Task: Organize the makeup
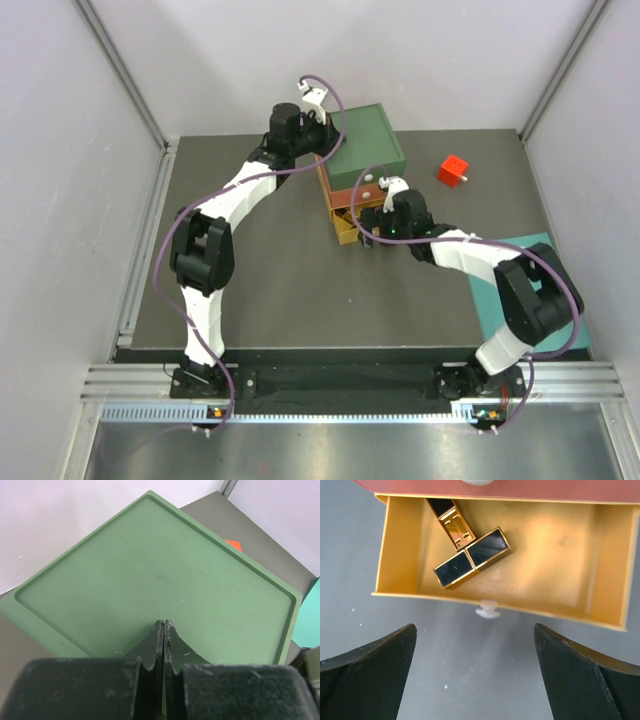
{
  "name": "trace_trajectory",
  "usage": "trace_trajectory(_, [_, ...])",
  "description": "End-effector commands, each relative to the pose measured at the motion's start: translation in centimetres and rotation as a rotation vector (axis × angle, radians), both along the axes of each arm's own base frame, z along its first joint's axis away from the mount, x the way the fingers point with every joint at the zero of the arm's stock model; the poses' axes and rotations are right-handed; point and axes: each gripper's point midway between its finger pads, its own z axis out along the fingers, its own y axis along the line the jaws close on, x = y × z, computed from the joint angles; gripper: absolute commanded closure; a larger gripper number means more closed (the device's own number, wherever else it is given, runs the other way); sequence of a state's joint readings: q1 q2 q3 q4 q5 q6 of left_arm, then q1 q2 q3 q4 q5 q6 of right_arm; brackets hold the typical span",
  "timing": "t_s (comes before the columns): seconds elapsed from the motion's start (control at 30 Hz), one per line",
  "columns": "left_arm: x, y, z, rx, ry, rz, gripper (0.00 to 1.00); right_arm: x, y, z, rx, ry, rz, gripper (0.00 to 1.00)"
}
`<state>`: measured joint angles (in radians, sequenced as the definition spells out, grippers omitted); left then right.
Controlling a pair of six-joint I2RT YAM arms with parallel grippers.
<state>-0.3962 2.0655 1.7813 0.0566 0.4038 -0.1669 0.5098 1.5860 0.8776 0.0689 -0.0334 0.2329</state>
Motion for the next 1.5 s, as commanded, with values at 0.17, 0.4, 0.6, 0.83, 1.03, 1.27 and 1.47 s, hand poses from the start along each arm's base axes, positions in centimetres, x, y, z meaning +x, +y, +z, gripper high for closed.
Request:
trace_trajectory(0.17, [-4.8,5.3,-17.4,0.277,0.512,0.087,1.0,4.1,2.5,1.2,0.064,-0.074,0.012,0.0])
trace_trajectory(0.4, [-4.9,5.5,-17.6,0.282,0.517,0.089,1.0,6.2,3.3,2.1,0.072,-0.114,-0.002,0.0])
trace_trajectory(0.6, [-4.9,5.6,-17.7,0.282,0.522,0.089,1.0,7.8,4.1,2.3,0.087,-0.126,-0.015,0.0])
trace_trajectory(0.83, [-4.9,5.6,-18.0,0.287,0.528,0.092,1.0,9.1,5.1,2.5,0.11,-0.111,-0.028,0.0])
trace_trajectory(1.03, [-4.7,5.8,-17.9,0.287,0.526,0.095,1.0,7.9,5.7,2.9,0.201,-0.061,-0.04,0.0])
trace_trajectory(1.27, [-4.4,5.9,-17.8,0.281,0.523,0.1,1.0,4.4,4.8,4.9,0.29,-0.036,-0.051,0.0])
trace_trajectory(1.47, [-4.5,5.9,-17.9,0.279,0.526,0.098,1.0,2.1,3.5,6.2,0.324,-0.031,-0.067,0.0])
